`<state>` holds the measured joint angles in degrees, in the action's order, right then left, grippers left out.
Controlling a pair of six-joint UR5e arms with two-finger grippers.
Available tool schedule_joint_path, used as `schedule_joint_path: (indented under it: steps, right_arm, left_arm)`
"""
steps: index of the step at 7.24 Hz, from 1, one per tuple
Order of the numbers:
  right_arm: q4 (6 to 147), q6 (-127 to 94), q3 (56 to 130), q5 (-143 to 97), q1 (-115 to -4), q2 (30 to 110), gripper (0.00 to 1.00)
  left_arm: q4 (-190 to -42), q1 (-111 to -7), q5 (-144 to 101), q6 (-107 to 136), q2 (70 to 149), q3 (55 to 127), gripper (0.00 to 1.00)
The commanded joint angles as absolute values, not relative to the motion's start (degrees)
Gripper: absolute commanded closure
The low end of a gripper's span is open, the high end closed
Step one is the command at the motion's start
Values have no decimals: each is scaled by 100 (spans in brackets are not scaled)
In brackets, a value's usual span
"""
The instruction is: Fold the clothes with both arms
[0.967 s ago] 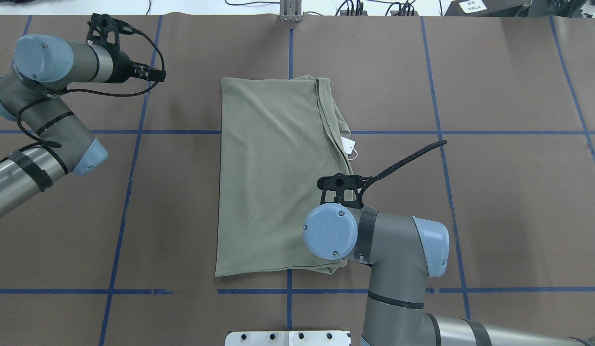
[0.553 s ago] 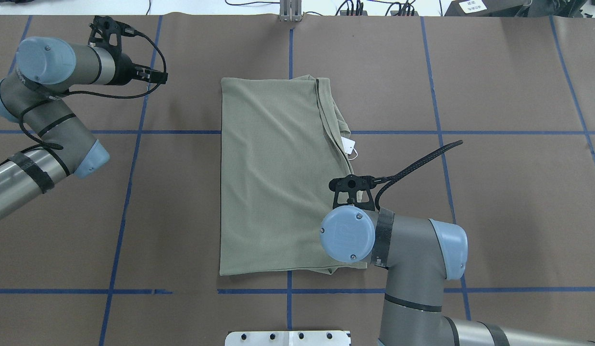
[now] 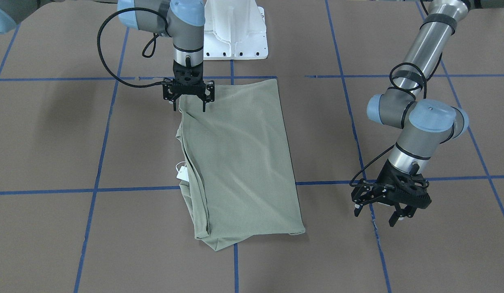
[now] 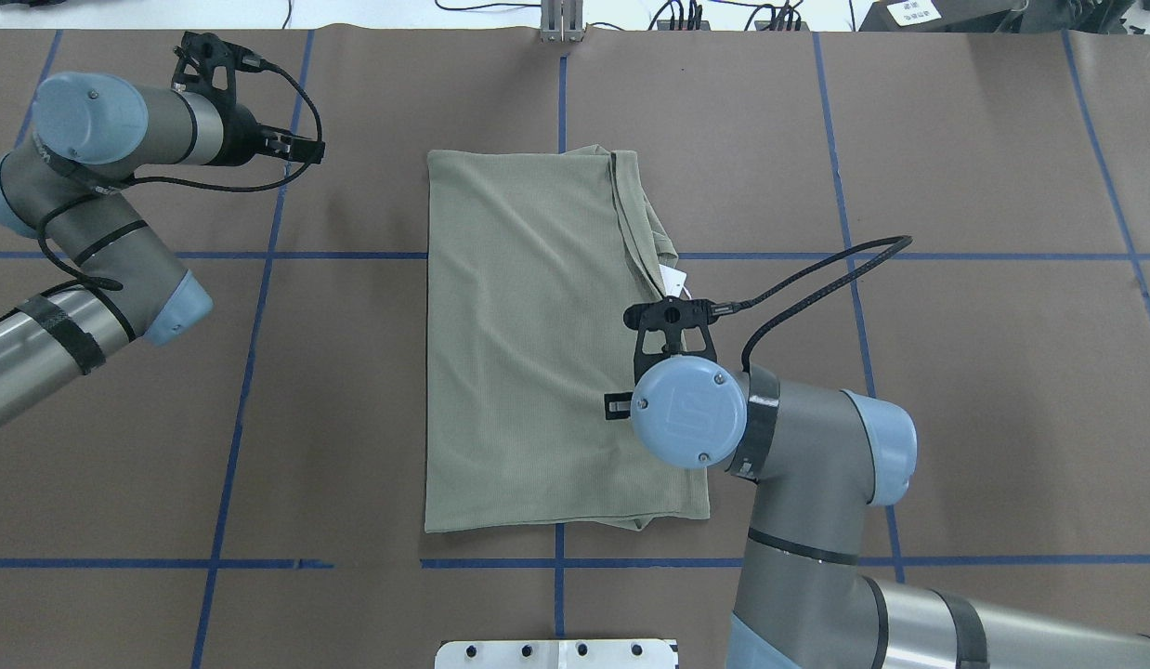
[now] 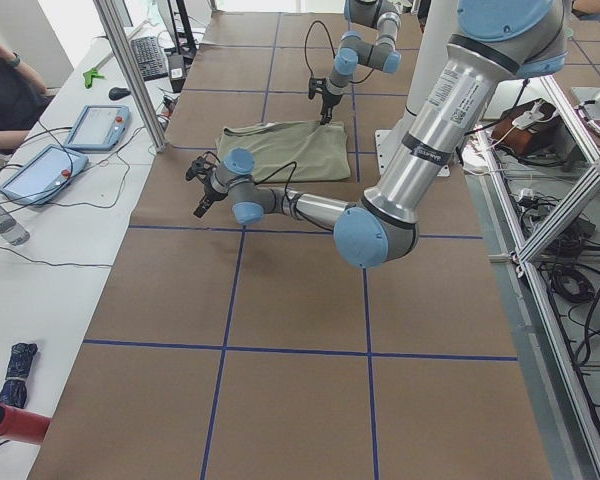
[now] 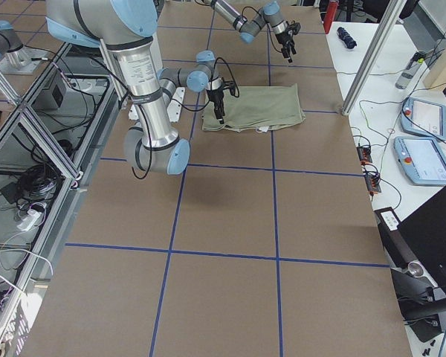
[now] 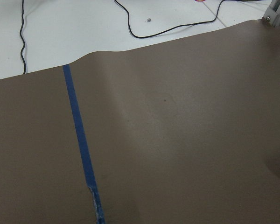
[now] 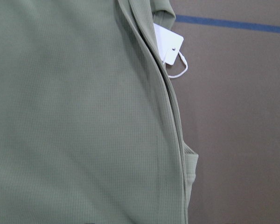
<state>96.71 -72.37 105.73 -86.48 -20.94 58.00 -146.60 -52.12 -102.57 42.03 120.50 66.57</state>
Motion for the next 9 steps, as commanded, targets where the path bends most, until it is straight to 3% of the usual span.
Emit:
schedule_joint_path:
  steps: [1, 4, 9]
  right_arm:
    - [9563, -6647, 9780, -9182, -2801, 4998, 0]
    - [8661, -5795, 7958, -9457, -3365, 4351, 0]
    - [8596, -5660, 7744, -9562, -3393, 4447, 0]
  left_arm:
    - [-14660, -5212, -10257, 4210, 12050, 6662, 0]
    - [-14660, -5212, -10257, 4210, 12050, 6662, 0]
    - [-14660, -5212, -10257, 4210, 12006, 6636, 0]
